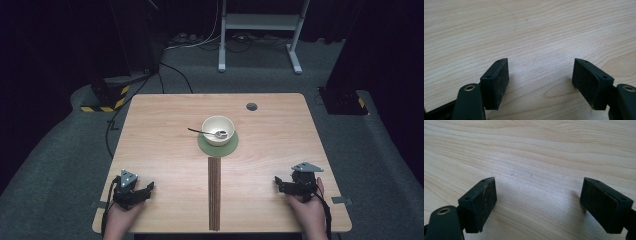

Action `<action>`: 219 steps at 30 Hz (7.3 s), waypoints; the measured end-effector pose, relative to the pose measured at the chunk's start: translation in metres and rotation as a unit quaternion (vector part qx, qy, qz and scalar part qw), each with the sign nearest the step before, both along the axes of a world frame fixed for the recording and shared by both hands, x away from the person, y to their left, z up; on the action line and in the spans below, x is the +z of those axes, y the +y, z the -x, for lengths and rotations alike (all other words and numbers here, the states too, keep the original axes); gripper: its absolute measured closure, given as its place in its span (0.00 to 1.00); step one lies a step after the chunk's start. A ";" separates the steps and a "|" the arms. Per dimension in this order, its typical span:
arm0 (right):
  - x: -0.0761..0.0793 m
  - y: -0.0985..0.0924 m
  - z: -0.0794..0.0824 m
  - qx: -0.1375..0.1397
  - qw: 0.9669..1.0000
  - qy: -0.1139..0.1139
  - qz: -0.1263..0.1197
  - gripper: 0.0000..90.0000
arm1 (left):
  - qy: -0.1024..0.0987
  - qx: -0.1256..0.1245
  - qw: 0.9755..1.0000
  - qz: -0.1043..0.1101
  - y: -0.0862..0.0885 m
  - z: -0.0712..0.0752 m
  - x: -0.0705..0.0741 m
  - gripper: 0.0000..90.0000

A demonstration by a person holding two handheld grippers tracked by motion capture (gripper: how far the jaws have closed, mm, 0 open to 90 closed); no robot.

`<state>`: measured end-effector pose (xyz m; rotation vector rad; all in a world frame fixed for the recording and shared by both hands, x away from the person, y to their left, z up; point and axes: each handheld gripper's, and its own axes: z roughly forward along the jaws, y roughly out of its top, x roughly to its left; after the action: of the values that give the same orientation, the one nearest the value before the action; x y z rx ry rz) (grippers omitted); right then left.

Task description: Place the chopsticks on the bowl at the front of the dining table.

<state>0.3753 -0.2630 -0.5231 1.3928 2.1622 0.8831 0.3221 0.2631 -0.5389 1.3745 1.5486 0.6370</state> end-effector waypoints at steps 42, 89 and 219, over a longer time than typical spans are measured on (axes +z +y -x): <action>0.008 0.064 0.018 0.021 1.000 -0.006 0.021 0.33 | 0.001 -0.021 1.000 -0.004 -0.001 0.000 0.000 0.34; 0.016 0.203 0.011 0.107 0.993 -0.028 0.032 0.51 | 0.004 -0.031 1.000 -0.004 -0.001 0.003 0.000 0.34; 0.098 0.147 -0.018 0.067 0.997 -0.026 -0.020 0.93 | 0.006 -0.038 0.999 0.004 0.000 0.003 0.001 0.34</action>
<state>0.3928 -0.1160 -0.4247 1.2391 2.2304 1.0067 0.3193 0.2632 -0.5381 1.4257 1.4992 0.5768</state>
